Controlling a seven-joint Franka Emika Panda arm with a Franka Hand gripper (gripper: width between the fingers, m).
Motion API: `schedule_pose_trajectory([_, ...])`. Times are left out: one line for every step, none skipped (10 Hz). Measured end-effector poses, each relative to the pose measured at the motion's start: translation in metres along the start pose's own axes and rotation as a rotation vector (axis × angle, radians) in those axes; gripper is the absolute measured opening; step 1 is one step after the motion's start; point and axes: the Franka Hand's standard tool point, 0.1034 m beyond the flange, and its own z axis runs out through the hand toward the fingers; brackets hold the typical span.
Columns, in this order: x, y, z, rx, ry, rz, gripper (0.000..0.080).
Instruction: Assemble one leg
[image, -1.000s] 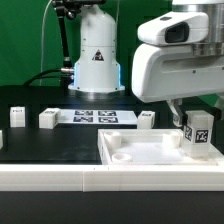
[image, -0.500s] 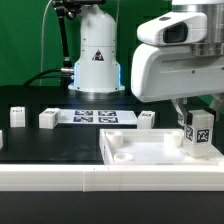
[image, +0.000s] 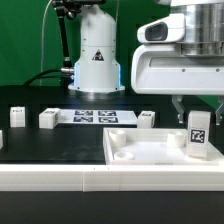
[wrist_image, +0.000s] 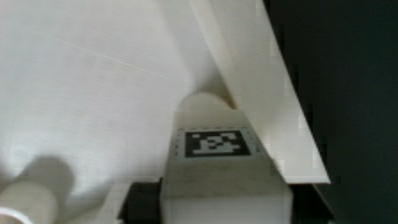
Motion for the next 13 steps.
schedule_pose_trajectory([-0.0005, -0.0009, 0.0002, -0.004, 0.005, 0.122, 0.0292])
schedule_pose_trajectory([-0.0013, -0.0021, 0.0004, -0.008, 0.013, 0.273, 0.0292])
schedule_pose_trajectory([-0.0040, -0.0049, 0.0009, -0.016, 0.022, 0.433, 0.0292])
schedule_pose_trajectory([-0.0049, -0.0058, 0.0015, -0.019, 0.027, 0.487, 0.0292])
schedule_pose_trajectory([-0.0048, -0.0060, 0.0015, -0.013, 0.020, 0.530, 0.0292])
schedule_pose_trajectory([-0.0053, -0.0066, 0.0016, -0.010, 0.017, 0.552, 0.0337])
schedule_pose_trajectory([-0.0056, -0.0069, 0.0016, -0.010, 0.016, 0.527, 0.0337])
schedule_pose_trajectory([-0.0056, -0.0069, 0.0016, -0.010, 0.016, 0.486, 0.0543])
schedule_pose_trajectory([-0.0049, -0.0064, 0.0013, -0.012, 0.015, 0.401, 0.0618])
schedule_pose_trajectory([-0.0046, -0.0058, 0.0010, -0.016, 0.014, 0.302, 0.0618])
schedule_pose_trajectory([-0.0054, -0.0066, 0.0005, -0.033, 0.009, 0.153, 0.0644])
schedule_pose_trajectory([-0.0052, -0.0078, 0.0003, -0.037, 0.011, 0.019, 0.0644])
schedule_pose_trajectory([-0.0044, -0.0065, 0.0006, -0.043, 0.011, -0.111, 0.0649])
